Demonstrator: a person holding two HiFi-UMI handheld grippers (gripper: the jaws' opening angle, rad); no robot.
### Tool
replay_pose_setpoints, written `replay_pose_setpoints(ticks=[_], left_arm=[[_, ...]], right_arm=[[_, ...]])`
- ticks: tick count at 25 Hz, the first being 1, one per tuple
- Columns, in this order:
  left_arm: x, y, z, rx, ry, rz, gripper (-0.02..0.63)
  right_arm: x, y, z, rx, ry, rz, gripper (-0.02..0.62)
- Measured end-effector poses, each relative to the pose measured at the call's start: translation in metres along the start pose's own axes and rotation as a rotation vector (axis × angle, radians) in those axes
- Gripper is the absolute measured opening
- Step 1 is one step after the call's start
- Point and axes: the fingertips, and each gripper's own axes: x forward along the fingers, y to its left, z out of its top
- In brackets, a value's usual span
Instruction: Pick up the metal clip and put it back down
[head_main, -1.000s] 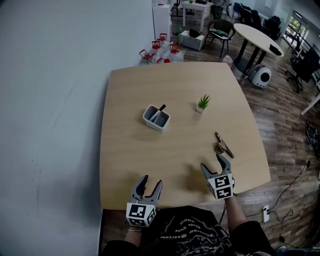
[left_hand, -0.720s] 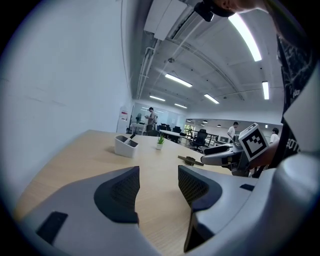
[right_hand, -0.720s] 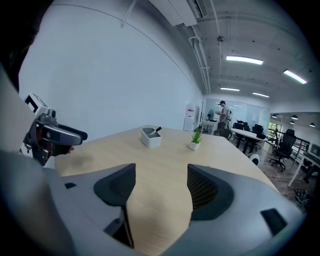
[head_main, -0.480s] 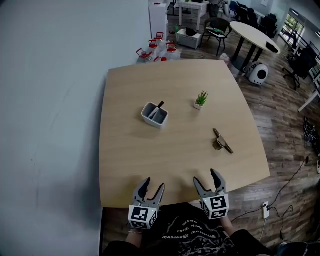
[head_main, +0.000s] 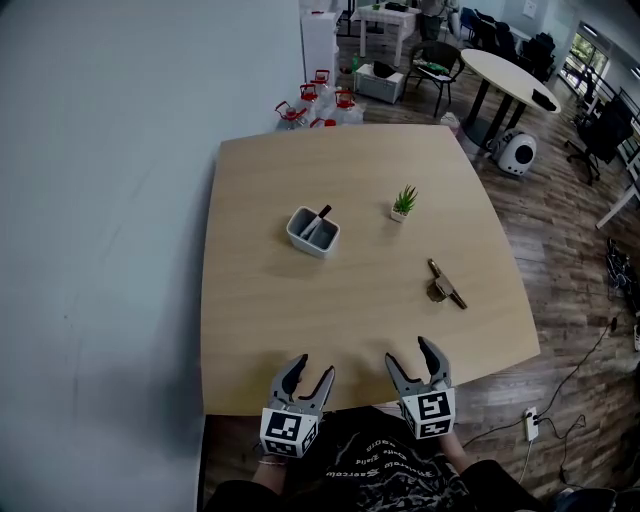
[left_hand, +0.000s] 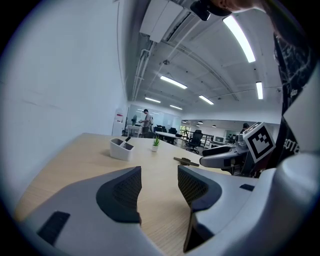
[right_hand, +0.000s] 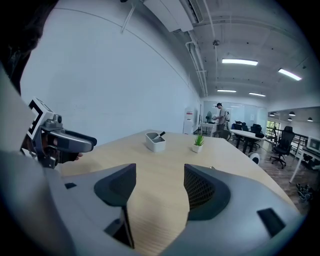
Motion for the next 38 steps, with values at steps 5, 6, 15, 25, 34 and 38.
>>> replay_pose_setpoints(ticks=[5,6,15,25,34,38], left_arm=[[0.001,-0.01,0.001,0.007,0.003,-0.033,0.103],[0.0,-0.011,0.002,0.006,0.001,-0.037,0.072],[0.007,-0.028,0.009,0.014,-0.024,-0.088,0.009],[0.016,-0.03,0.011,0.027,-0.028,-0.08,0.008],[0.019,-0.032,0.01,0.017,-0.02,-0.083,0.009],[0.021,-0.03,0.01,0.013,-0.017,-0.084,0.008]], right_arm=[[-0.003,0.005,0.008,-0.007,-0.009,-0.004,0.196],[-0.003,0.005,0.01,-0.007,-0.009,-0.003,0.17],[-0.011,-0.001,0.013,-0.004,-0.025,-0.021,0.014],[-0.011,-0.006,0.007,-0.004,-0.003,-0.026,0.012],[-0.012,-0.012,0.002,-0.004,0.014,-0.038,0.012],[-0.01,-0.013,0.0,-0.012,0.02,-0.041,0.012]])
